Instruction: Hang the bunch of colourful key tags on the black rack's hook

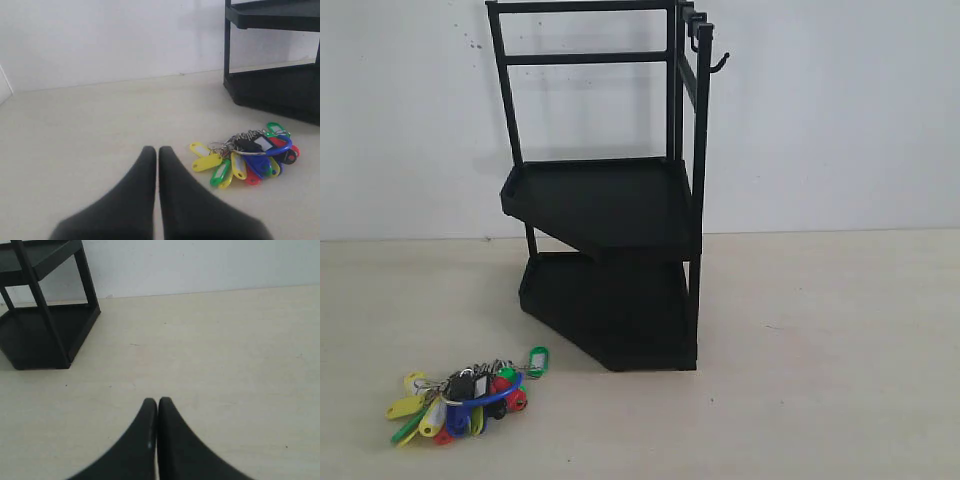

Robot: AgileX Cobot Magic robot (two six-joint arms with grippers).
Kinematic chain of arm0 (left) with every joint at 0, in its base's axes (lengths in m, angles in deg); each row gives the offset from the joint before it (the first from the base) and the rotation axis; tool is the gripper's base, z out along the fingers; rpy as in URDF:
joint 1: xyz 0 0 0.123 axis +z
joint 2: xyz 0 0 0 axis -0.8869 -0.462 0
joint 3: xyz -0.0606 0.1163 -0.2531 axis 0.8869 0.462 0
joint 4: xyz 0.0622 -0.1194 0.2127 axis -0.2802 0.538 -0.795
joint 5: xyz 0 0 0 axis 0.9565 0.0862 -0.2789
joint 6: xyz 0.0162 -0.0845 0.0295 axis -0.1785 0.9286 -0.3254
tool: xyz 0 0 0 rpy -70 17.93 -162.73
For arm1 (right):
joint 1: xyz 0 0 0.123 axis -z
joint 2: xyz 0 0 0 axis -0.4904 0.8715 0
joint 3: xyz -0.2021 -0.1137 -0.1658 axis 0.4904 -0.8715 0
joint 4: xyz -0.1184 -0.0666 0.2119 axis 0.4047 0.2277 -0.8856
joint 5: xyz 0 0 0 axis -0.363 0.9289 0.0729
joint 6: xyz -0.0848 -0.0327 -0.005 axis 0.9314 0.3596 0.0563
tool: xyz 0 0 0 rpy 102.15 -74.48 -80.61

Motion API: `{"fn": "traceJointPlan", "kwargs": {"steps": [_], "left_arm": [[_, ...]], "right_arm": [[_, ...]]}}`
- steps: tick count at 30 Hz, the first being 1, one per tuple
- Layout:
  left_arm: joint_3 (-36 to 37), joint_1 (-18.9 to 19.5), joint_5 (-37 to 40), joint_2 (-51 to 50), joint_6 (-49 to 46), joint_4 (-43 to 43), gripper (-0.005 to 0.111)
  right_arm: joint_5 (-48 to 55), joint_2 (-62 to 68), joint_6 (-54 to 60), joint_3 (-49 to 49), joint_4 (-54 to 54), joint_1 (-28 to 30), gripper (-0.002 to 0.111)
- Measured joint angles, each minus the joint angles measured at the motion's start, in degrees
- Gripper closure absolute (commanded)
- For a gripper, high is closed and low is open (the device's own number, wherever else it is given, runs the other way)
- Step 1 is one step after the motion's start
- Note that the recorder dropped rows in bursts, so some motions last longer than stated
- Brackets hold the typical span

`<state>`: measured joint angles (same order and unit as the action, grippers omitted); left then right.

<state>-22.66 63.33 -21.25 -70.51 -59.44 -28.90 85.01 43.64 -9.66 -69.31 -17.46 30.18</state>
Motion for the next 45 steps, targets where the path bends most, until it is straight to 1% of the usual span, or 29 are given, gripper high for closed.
{"fn": "traceJointPlan", "kwargs": {"steps": [36, 40, 43, 45], "left_arm": [[0.0, 0.0, 0.0, 0.0, 0.0, 0.0, 0.102], [0.0, 0.0, 0.0, 0.0, 0.0, 0.0, 0.102], [0.0, 0.0, 0.0, 0.0, 0.0, 0.0, 0.102], [0.0, 0.0, 0.0, 0.0, 0.0, 0.0, 0.102]], "right_arm": [[-0.7, 0.0, 0.0, 0.0, 0.0, 0.0, 0.108], [-6.1, 0.0, 0.0, 0.0, 0.0, 0.0, 0.108], [-13.7, 0.0, 0.0, 0.0, 0.0, 0.0, 0.108], [-20.8, 0.0, 0.0, 0.0, 0.0, 0.0, 0.108]]}}
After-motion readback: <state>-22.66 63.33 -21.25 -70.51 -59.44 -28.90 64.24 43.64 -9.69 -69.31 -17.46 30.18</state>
